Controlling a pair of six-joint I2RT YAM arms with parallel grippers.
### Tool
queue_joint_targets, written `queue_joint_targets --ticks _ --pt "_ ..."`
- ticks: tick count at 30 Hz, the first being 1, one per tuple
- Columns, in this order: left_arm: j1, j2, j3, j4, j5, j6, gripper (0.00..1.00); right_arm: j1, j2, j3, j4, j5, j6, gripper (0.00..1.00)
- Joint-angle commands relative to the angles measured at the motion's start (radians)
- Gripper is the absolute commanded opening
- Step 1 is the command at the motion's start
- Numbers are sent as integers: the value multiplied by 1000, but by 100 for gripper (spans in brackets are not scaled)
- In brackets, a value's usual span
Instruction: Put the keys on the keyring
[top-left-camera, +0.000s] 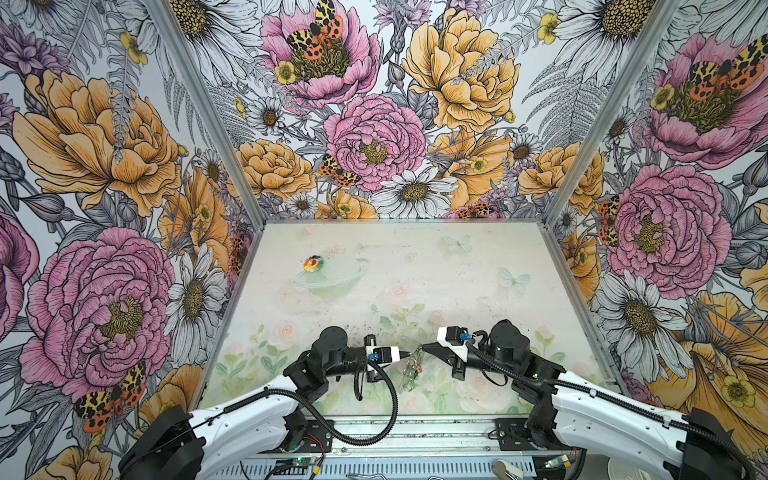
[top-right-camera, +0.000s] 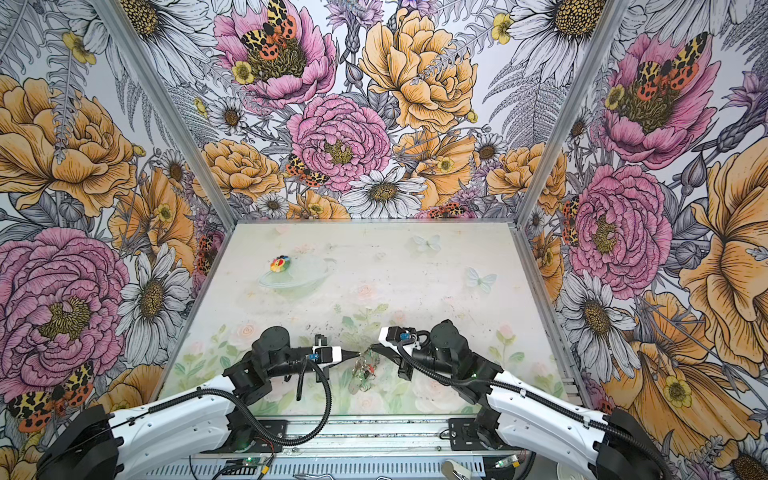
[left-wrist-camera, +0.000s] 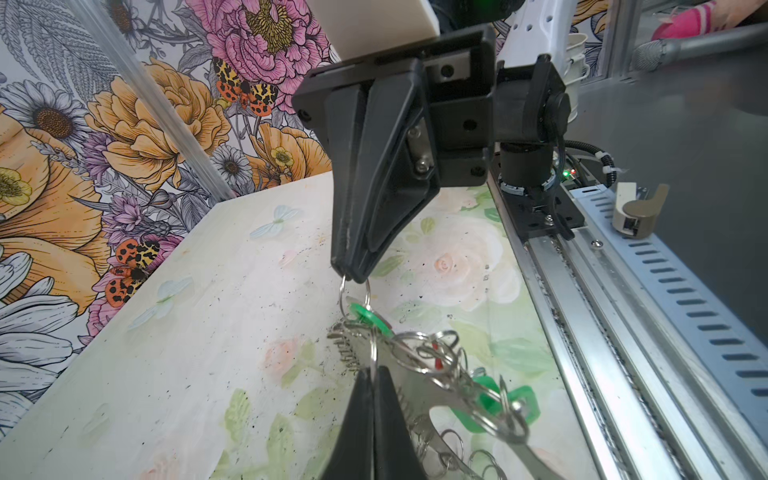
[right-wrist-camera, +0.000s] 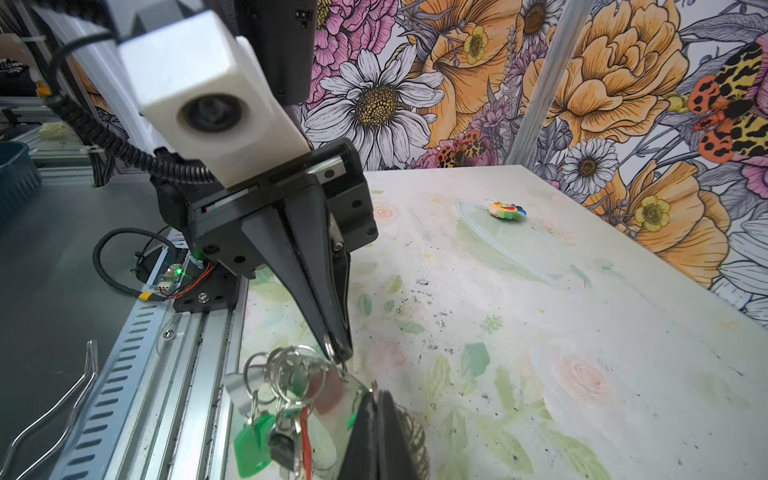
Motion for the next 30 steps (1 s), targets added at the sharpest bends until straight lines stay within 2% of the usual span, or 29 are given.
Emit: queue_joint_targets --ticks 1,5,8,11,15,19,22,27,30 --pt "9 20 18 -26 67 11 0 9 -6 -6 61 -32 -65 0" --pt "13 21 19 -27 73 0 0 8 6 -13 85 -45 -68 0" --pt "15 26 19 -23 59 -6 0 8 7 -6 85 -7 -56 0" --pt "21 17 11 10 3 -36 0 8 13 5 67 101 -3 0" --pt "44 -16 19 28 -171 -143 0 6 19 44 -23 293 124 0" --pt "60 -53 14 56 -296 -204 0 5 52 98 -164 450 274 0" --pt "71 -84 4 73 -378 -226 0 5 138 182 -323 538 399 0" --pt "74 -149 -31 104 -515 -233 0 10 280 267 -490 529 543 0" --pt "76 -191 -59 128 -571 -229 0 10 329 263 -498 522 601 0"
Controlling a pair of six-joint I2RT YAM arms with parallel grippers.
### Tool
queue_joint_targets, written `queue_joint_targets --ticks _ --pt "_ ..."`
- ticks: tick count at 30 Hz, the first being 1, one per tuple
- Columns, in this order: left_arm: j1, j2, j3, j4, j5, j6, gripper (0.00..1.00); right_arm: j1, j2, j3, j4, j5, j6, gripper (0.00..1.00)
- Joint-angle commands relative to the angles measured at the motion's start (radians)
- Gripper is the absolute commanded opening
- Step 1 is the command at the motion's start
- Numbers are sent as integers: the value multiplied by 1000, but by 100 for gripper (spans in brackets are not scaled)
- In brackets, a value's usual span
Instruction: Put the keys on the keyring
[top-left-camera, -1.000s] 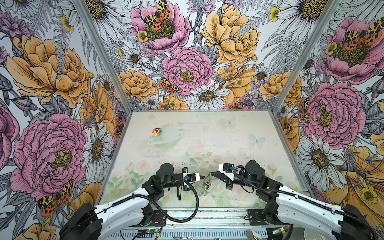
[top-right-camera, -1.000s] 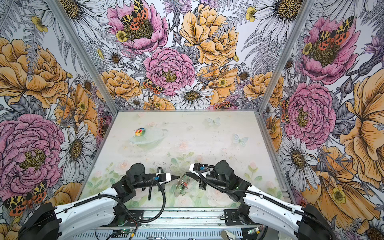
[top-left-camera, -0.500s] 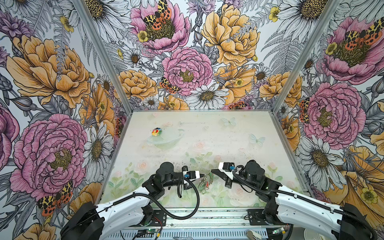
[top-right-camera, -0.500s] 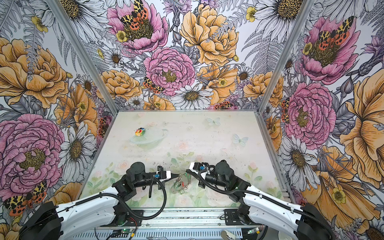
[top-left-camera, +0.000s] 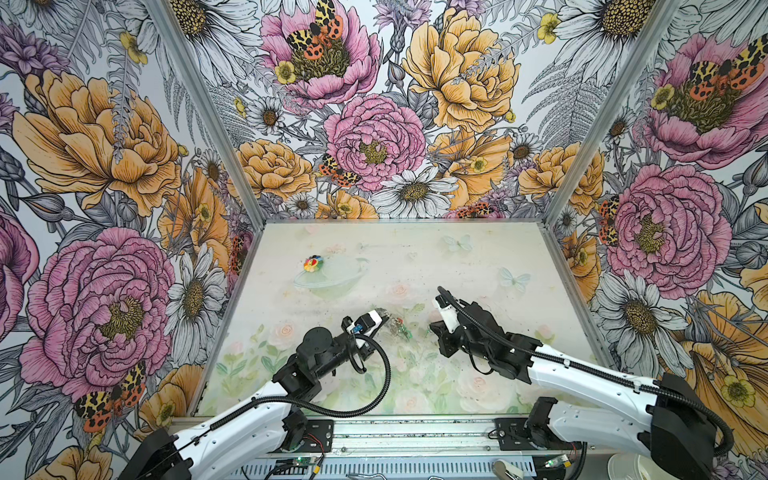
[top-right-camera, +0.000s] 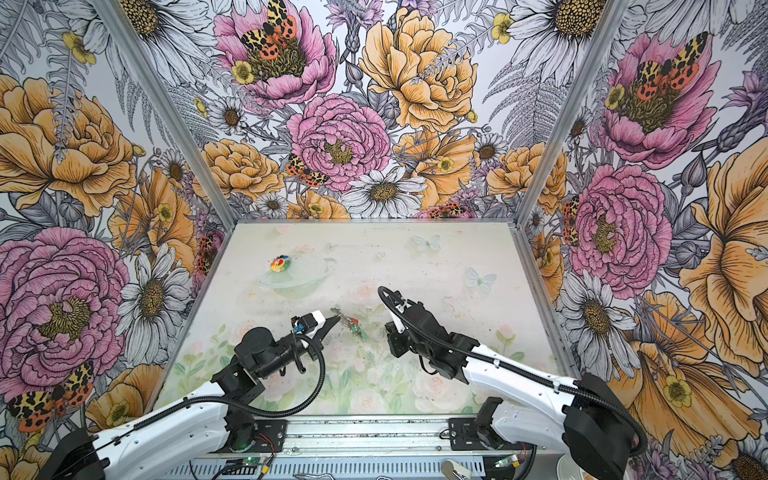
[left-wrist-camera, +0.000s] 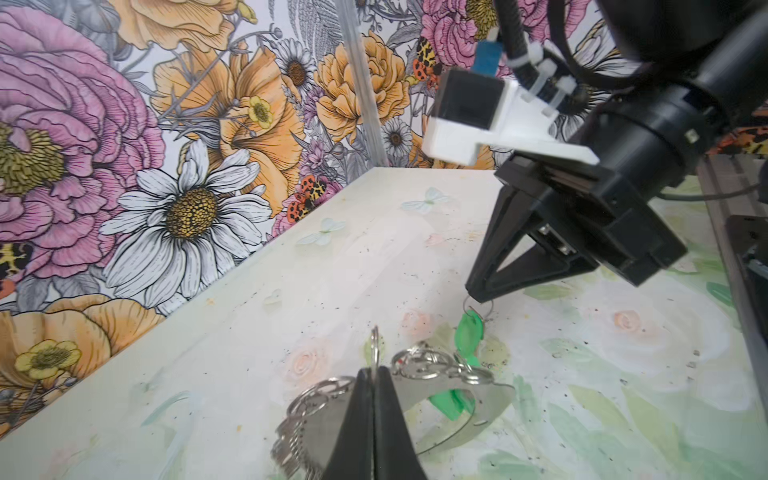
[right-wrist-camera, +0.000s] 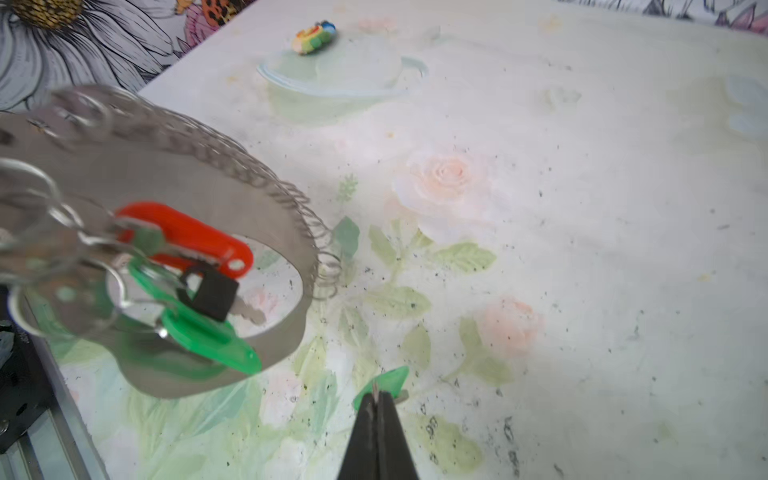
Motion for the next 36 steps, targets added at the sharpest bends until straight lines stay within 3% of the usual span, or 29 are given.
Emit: queue_joint_targets --ticks 1,20,36 --pt "11 -46 -32 82 -114 -17 0 7 48 17 -99 20 123 0" --pt "19 -45 -55 119 -118 -23 0 10 215 34 -144 9 267 0" --pt "23 -41 -61 130 -117 -27 0 11 296 70 -150 -33 276 0"
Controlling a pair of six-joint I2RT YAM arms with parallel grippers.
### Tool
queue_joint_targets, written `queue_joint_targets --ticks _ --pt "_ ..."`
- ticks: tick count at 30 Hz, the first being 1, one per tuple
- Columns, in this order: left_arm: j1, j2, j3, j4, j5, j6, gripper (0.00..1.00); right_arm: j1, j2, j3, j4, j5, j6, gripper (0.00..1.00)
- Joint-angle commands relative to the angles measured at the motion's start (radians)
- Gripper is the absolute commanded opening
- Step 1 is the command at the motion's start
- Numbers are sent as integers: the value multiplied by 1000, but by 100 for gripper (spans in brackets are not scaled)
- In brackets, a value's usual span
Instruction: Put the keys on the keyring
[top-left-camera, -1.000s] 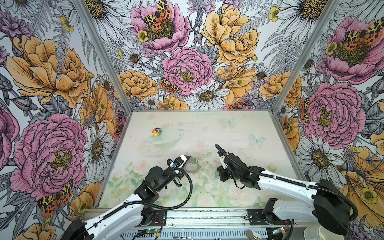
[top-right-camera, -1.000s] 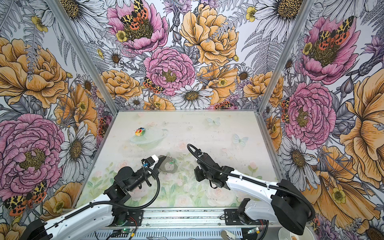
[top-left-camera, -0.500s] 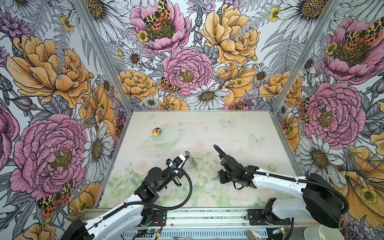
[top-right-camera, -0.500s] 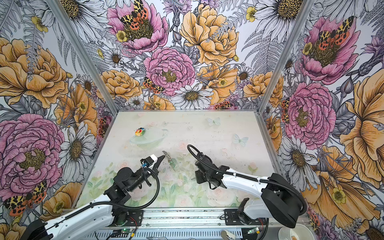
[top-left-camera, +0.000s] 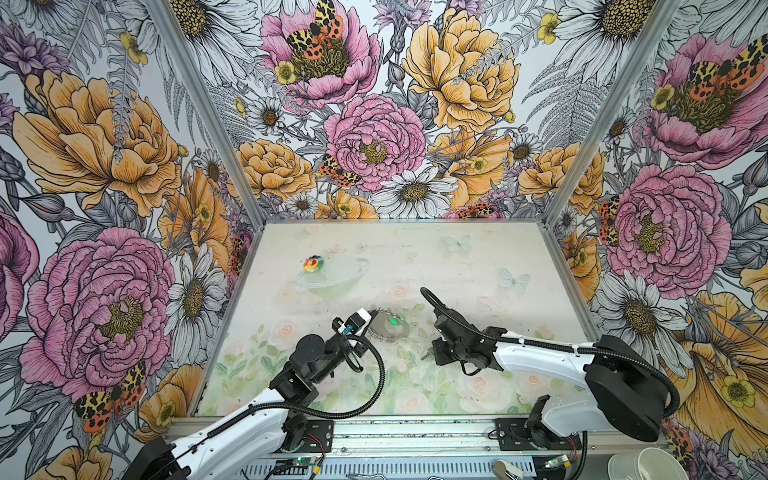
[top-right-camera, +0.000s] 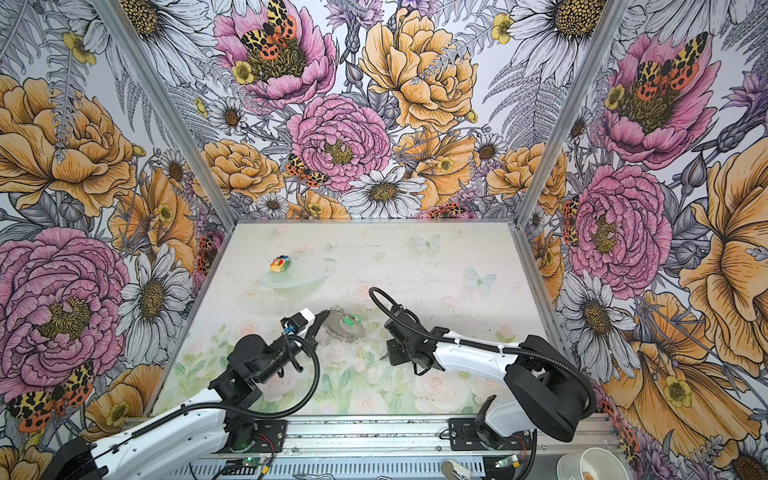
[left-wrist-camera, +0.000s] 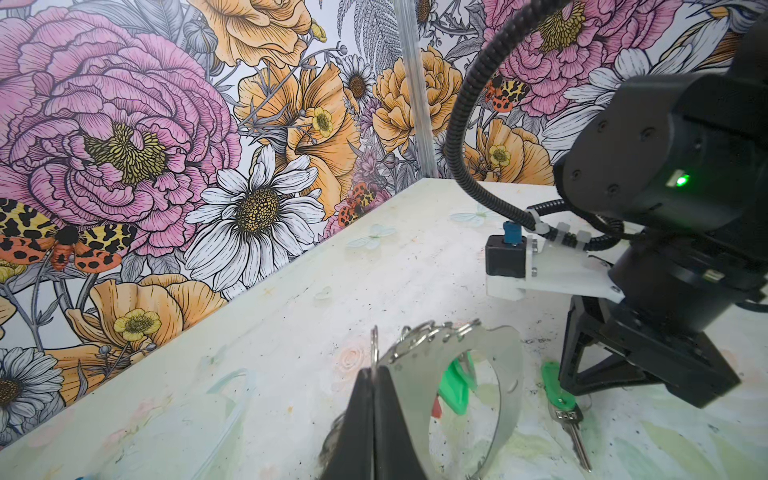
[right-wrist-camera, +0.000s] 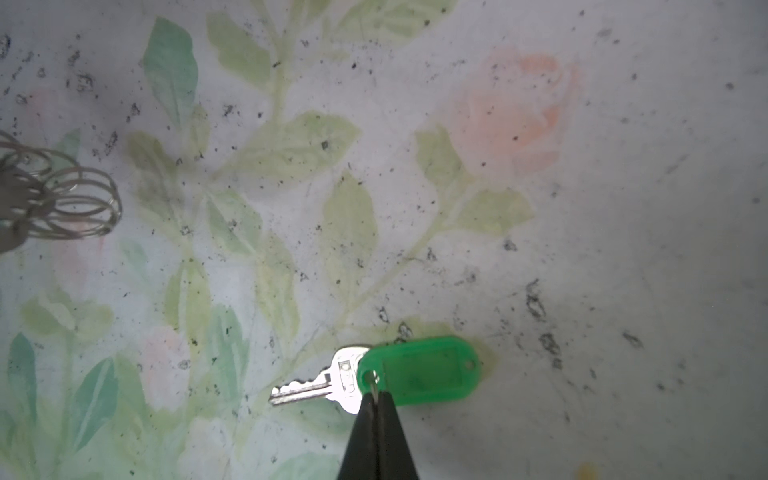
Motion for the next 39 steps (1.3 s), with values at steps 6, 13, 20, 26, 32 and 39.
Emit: queue_joint_targets --ticks 6,13,20,26,32,39 --pt "10 -10 -12 56 -17 -24 0 11 30 23 -10 -36 21 2" --pt "11 -3 -12 59 -19 -25 0 12 33 29 -8 -43 23 5" --pt "11 4 -11 60 -20 -22 0 19 37 37 -10 -52 23 10" --pt "13 7 -11 62 -22 -22 0 23 37 46 -7 -56 24 14" --pt "13 12 -9 63 -21 -23 0 25 32 49 -9 -66 66 19" --pt "13 25 -7 71 -16 -23 0 23 37 53 -7 -86 168 23"
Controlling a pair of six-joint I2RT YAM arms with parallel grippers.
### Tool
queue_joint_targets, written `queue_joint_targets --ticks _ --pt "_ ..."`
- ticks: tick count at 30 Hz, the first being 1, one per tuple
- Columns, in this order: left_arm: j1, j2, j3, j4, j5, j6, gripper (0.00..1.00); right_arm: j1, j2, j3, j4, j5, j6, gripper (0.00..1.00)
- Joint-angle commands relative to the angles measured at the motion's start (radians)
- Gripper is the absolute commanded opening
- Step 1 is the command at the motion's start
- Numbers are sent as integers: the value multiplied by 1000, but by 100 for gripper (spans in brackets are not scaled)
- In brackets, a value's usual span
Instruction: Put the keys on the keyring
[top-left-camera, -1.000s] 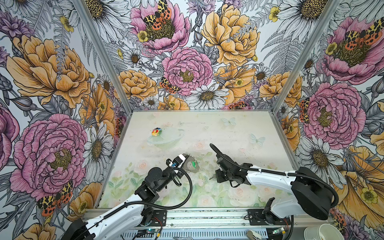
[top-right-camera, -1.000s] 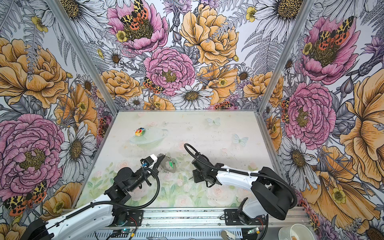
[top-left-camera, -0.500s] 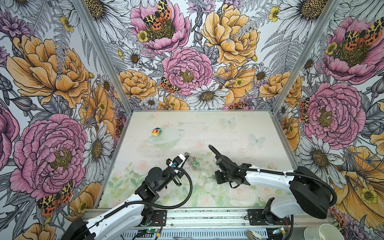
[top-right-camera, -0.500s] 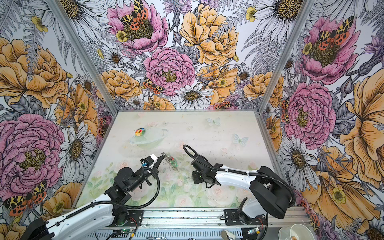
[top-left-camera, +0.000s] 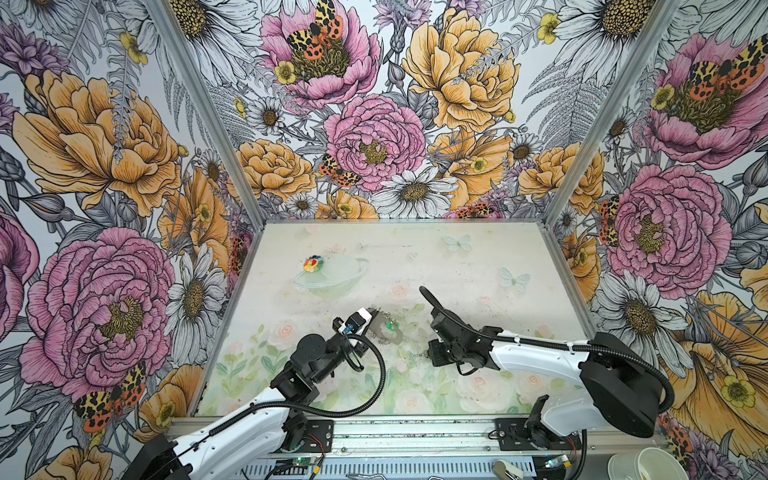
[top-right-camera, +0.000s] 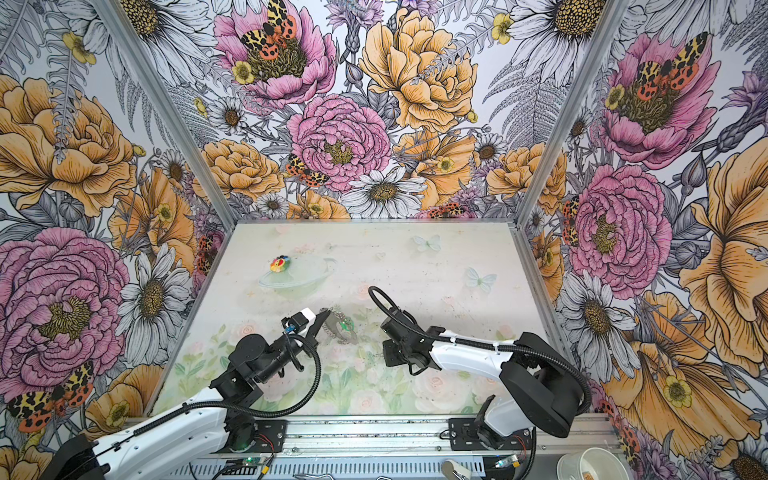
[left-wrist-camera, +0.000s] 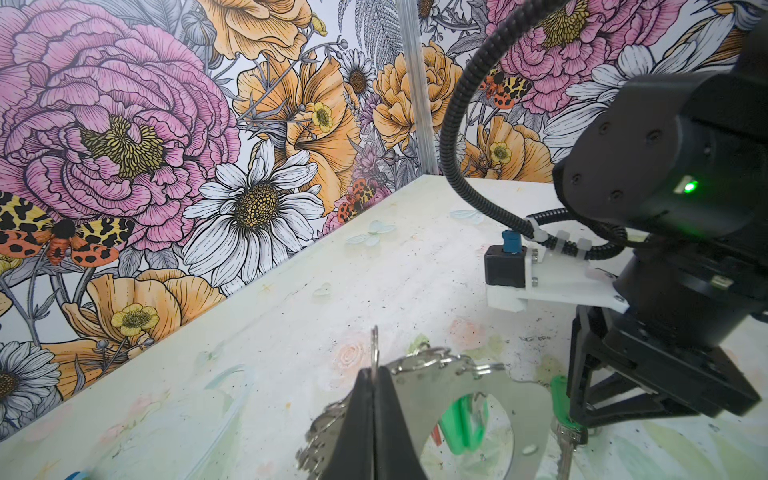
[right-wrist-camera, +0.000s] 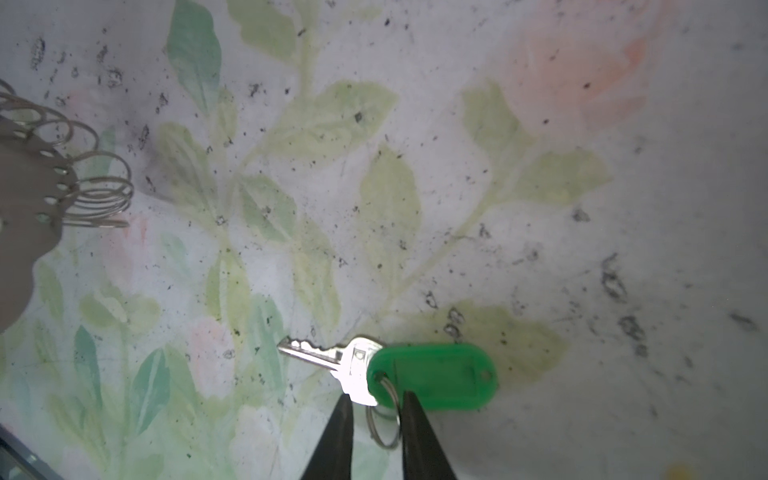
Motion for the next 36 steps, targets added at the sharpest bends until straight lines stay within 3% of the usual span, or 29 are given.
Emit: queue_joint_targets --ticks 1,22,28,36 --pt "13 8 -6 62 -12 -17 0 5 12 33 -3 -15 54 22" --pt "14 3 -6 55 -11 -19 0 27 52 55 -39 25 50 10" --pt "14 11 -6 57 -8 -19 0 32 28 69 -62 41 31 2" --pt "11 41 23 16 102 -18 0 26 -116 77 -79 100 -135 0"
